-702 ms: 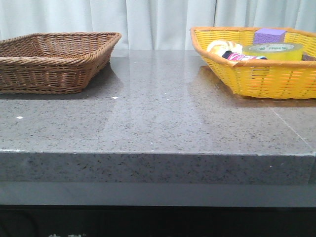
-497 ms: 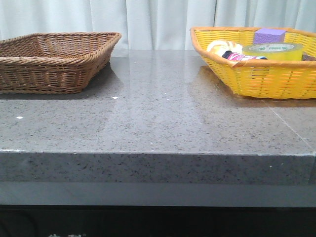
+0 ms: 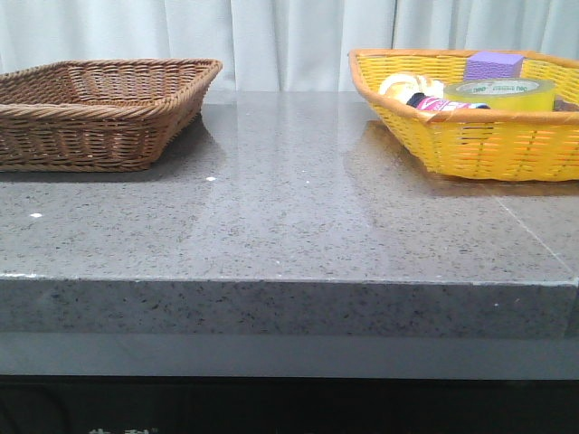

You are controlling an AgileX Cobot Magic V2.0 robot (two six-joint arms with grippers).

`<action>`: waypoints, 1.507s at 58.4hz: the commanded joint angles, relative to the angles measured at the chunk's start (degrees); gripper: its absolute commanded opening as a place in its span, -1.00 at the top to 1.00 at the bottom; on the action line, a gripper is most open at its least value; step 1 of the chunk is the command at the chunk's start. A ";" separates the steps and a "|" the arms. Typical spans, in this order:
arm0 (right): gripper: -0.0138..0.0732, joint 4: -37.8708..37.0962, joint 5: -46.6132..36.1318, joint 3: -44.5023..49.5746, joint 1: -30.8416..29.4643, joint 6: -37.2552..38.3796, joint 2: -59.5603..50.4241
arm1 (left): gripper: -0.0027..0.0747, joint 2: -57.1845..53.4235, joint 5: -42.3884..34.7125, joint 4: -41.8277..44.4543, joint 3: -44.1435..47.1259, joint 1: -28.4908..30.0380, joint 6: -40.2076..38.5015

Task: Transfer tape with both arms

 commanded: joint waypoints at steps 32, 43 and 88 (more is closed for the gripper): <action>0.84 0.54 8.53 -18.82 -0.36 -0.30 1.25 | 0.98 2.73 0.57 -0.20 -15.61 0.15 -0.34; 0.84 0.54 16.56 -31.22 -0.36 -0.30 8.43 | 0.98 10.52 11.30 -0.20 -30.04 0.15 -0.34; 0.84 0.57 36.03 -45.72 -0.36 -0.53 34.98 | 0.98 40.38 32.84 -0.42 -46.93 0.15 -0.14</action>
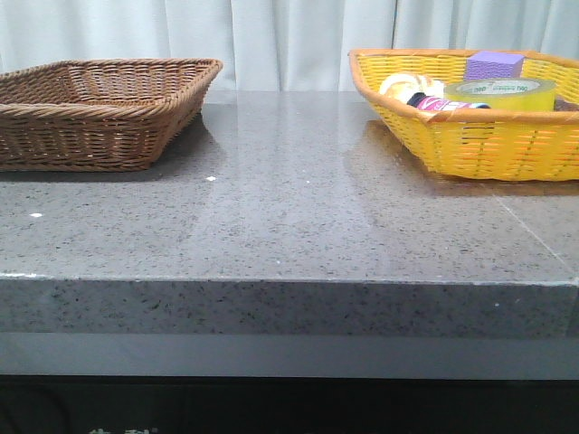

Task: Transfer tape with both arms

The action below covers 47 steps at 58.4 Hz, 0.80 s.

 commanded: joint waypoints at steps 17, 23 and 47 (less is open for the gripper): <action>0.11 -1.50 -2.35 -1.89 -0.36 -1.09 6.66 | 0.47 7.02 -3.92 3.16 -1.91 0.15 -0.14; -0.45 -1.50 -2.35 -1.89 -0.36 -1.09 7.64 | -0.15 7.83 -4.69 3.16 -1.91 0.04 -0.14; -0.61 -1.44 2.18 -11.35 -0.36 0.05 16.70 | -0.34 8.81 -7.18 2.93 -2.85 -11.11 1.27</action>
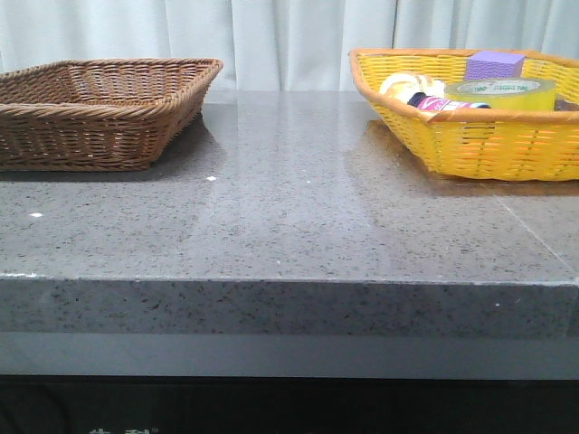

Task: Transfer tape with both arms

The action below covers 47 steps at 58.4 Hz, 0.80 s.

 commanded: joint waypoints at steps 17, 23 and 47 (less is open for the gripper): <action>-0.61 -0.40 4.80 -20.19 -0.52 0.70 16.44 | -0.34 -0.07 -7.06 -0.29 -2.64 -18.88 0.61; -0.61 -0.40 7.35 -26.33 -1.60 2.24 22.14 | -0.34 -0.07 -9.09 -1.00 -2.64 -22.95 0.61; -0.61 0.68 17.68 -47.63 -2.61 3.03 44.11 | -0.34 -0.07 -11.87 -3.75 -2.64 -26.69 0.61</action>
